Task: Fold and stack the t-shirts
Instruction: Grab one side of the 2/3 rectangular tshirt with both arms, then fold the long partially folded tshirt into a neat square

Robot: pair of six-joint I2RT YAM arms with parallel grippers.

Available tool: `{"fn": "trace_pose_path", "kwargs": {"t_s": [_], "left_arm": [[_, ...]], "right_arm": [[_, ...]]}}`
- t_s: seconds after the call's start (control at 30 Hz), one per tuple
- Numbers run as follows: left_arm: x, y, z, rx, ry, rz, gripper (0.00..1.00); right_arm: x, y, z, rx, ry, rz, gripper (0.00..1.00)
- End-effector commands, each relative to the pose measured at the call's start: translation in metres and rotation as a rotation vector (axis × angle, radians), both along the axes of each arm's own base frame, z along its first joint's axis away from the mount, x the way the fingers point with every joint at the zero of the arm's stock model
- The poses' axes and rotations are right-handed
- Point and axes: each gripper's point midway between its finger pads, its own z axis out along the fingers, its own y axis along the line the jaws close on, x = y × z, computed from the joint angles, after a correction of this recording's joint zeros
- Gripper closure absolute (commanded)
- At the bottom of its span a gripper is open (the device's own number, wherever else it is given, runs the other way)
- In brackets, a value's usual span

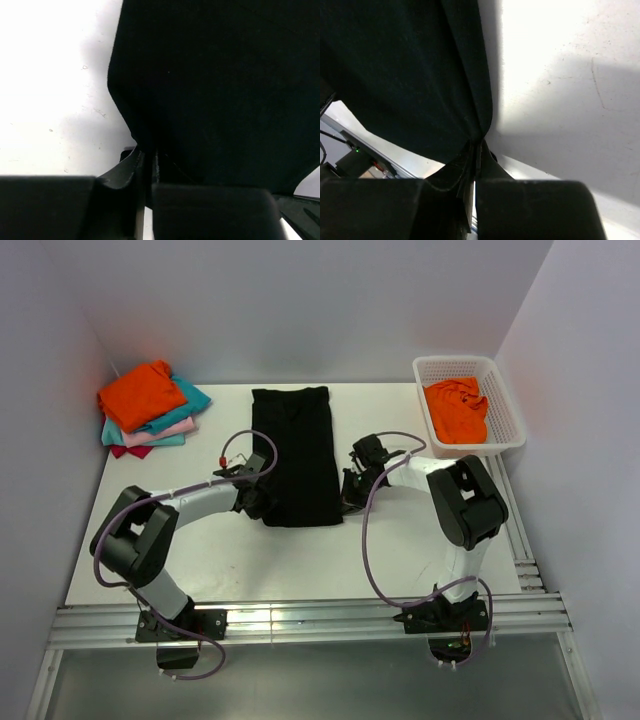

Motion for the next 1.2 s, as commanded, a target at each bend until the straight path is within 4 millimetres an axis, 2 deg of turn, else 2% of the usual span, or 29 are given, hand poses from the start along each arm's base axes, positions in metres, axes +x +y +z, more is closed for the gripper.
{"fn": "trace_pose_path", "kwargs": {"t_s": [0.0,0.07,0.17,0.23,0.27,0.3,0.37,0.4,0.47,0.5,0.57,0.6,0.67,0.73,0.9,0.93,1.0,1.03,1.1,1.13,1.17], "left_arm": [[-0.026,0.009,-0.028,0.052,0.116,-0.043,0.94],[-0.028,0.011,-0.025,0.062,0.120,-0.055,0.99],[-0.034,0.014,-0.015,0.057,0.114,-0.062,1.00],[-0.038,0.013,0.000,0.024,0.086,-0.064,1.00],[-0.047,0.018,0.000,0.030,0.101,-0.063,1.00],[-0.050,0.016,0.012,0.005,0.078,-0.065,1.00],[-0.064,0.021,0.014,0.002,0.092,-0.062,1.00],[-0.073,0.024,0.022,-0.002,0.091,-0.061,1.00],[-0.089,0.028,0.025,0.001,0.099,-0.059,1.00],[-0.099,0.030,0.033,-0.006,0.087,-0.071,1.00],[-0.114,0.035,0.036,-0.013,0.094,-0.067,1.00],[-0.124,0.038,0.044,-0.023,0.087,-0.073,1.00],[-0.134,0.042,0.051,-0.039,0.086,-0.065,1.00],[-0.142,0.048,0.067,-0.059,0.066,-0.060,1.00],[-0.138,0.059,0.101,-0.047,-0.016,-0.046,1.00],[-0.133,0.058,0.112,-0.047,-0.043,-0.053,1.00],[-0.126,0.062,0.118,-0.008,-0.056,-0.060,1.00],[-0.121,0.060,0.129,-0.011,-0.074,-0.063,1.00],[-0.110,0.061,0.136,0.008,-0.089,-0.071,1.00],[-0.103,0.059,0.146,0.002,-0.113,-0.072,1.00],[-0.096,0.058,0.149,0.006,-0.120,-0.073,1.00]], "right_arm": [[-0.009,-0.008,-0.014,-0.044,0.017,0.007,1.00],[-0.013,-0.011,-0.015,-0.052,0.014,0.007,1.00],[-0.021,-0.019,-0.014,-0.071,0.006,0.009,1.00],[-0.026,-0.023,-0.006,-0.071,-0.011,0.008,1.00],[-0.035,-0.027,-0.008,-0.076,0.002,0.005,1.00],[-0.037,-0.027,0.001,-0.065,-0.016,-0.002,1.00],[-0.053,-0.034,0.002,-0.065,0.001,-0.008,1.00],[-0.055,-0.034,0.012,-0.050,-0.021,-0.016,1.00],[-0.072,-0.040,0.014,-0.054,0.000,-0.020,1.00],[-0.075,-0.041,0.025,-0.039,-0.030,-0.028,1.00],[-0.090,-0.048,0.029,-0.048,-0.013,-0.037,1.00],[-0.098,-0.050,0.038,-0.045,-0.027,-0.040,1.00],[-0.108,-0.056,0.043,-0.049,-0.024,-0.055,1.00],[-0.117,-0.062,0.058,-0.045,-0.047,-0.065,1.00],[-0.121,-0.068,0.088,-0.041,-0.103,-0.080,1.00],[-0.114,-0.067,0.098,-0.039,-0.129,-0.083,1.00],[-0.108,-0.069,0.103,-0.065,-0.144,-0.083,1.00],[-0.101,-0.067,0.112,-0.061,-0.165,-0.084,1.00],[-0.093,-0.067,0.113,-0.084,-0.173,-0.079,1.00],[-0.085,-0.065,0.121,-0.084,-0.195,-0.082,1.00],[-0.081,-0.065,0.119,-0.100,-0.190,-0.073,1.00]]}}
